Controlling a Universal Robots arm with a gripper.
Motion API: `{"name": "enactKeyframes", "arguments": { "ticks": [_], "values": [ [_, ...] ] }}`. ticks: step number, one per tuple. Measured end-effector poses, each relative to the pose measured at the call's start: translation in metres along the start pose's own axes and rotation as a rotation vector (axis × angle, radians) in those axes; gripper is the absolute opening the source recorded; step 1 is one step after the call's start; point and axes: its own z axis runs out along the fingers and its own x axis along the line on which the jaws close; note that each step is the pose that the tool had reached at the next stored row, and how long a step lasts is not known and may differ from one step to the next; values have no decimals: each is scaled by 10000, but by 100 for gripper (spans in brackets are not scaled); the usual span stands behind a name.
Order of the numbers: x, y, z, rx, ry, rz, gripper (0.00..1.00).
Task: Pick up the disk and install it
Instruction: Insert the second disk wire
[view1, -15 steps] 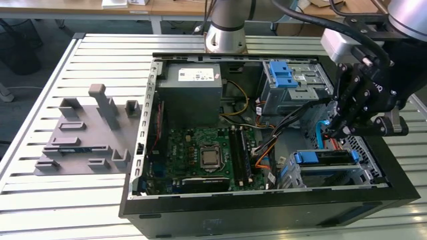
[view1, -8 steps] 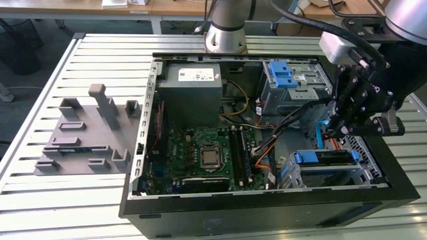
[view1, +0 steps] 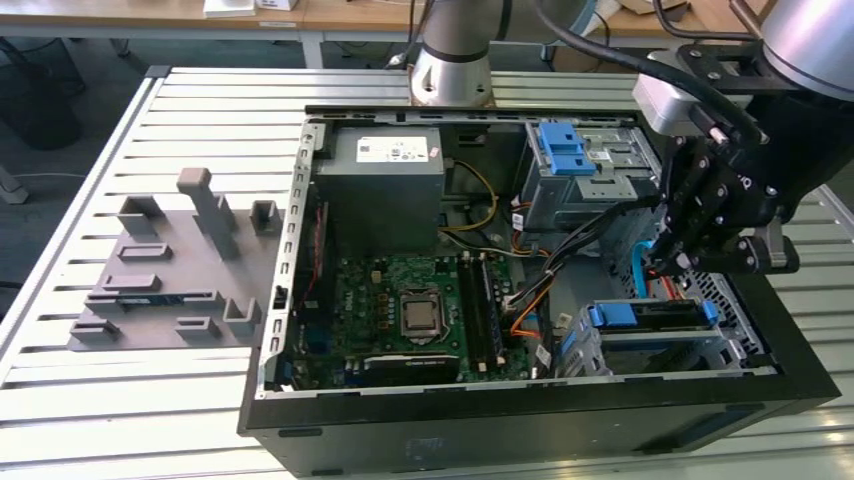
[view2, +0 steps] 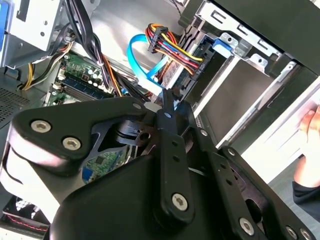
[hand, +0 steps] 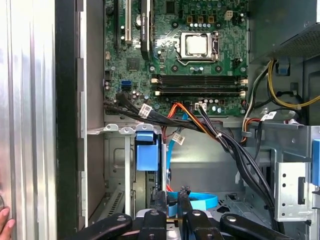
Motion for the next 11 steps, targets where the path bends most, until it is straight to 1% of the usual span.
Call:
{"name": "enactKeyframes", "arguments": {
  "ticks": [8, 9, 11],
  "values": [
    [-3, -3, 46, -3, -95, 1, 23],
    [-4, -7, 48, -3, -98, 0, 16],
    [-5, -18, 53, -4, -107, 8, 16]
  ]
}}
